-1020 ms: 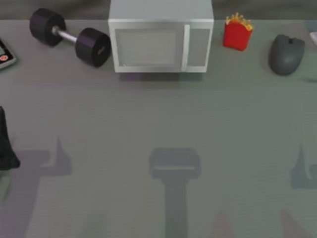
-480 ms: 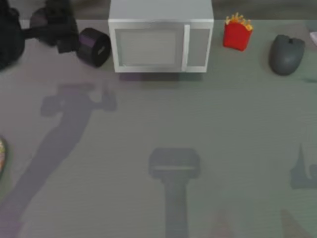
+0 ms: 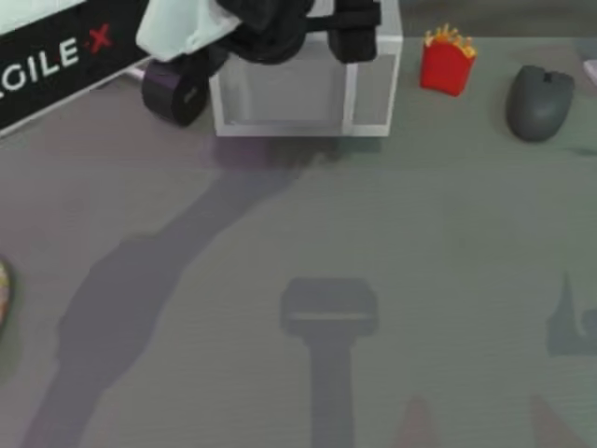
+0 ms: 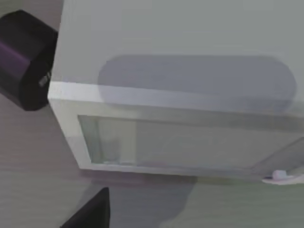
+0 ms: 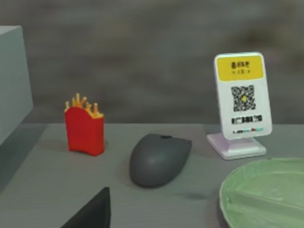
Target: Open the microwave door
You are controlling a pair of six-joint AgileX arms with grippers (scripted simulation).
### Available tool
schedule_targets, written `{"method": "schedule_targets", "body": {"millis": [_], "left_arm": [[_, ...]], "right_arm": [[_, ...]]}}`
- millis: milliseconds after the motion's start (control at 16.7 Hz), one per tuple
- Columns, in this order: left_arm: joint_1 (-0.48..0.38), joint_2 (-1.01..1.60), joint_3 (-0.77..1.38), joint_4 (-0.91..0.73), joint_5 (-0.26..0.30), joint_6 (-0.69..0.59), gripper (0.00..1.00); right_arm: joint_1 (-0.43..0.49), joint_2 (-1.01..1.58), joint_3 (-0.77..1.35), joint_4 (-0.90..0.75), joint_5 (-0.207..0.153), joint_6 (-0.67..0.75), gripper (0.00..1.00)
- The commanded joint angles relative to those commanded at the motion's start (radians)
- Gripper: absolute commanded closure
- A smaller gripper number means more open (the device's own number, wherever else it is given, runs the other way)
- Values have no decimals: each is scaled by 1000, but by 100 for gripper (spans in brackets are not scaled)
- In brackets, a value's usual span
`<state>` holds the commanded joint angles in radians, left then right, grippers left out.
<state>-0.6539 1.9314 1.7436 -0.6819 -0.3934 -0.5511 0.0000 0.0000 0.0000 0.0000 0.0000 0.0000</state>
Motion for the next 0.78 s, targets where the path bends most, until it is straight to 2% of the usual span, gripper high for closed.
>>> {"method": "schedule_targets", "body": {"millis": [360,780], "left_arm": [[-94,275,248,-95,-55,-84,0],[-89,301,265,-83,-52,-78,0]], "right_arm": [[0,0,0,0,0,0,0],[0,0,0,0,0,0,0]]}}
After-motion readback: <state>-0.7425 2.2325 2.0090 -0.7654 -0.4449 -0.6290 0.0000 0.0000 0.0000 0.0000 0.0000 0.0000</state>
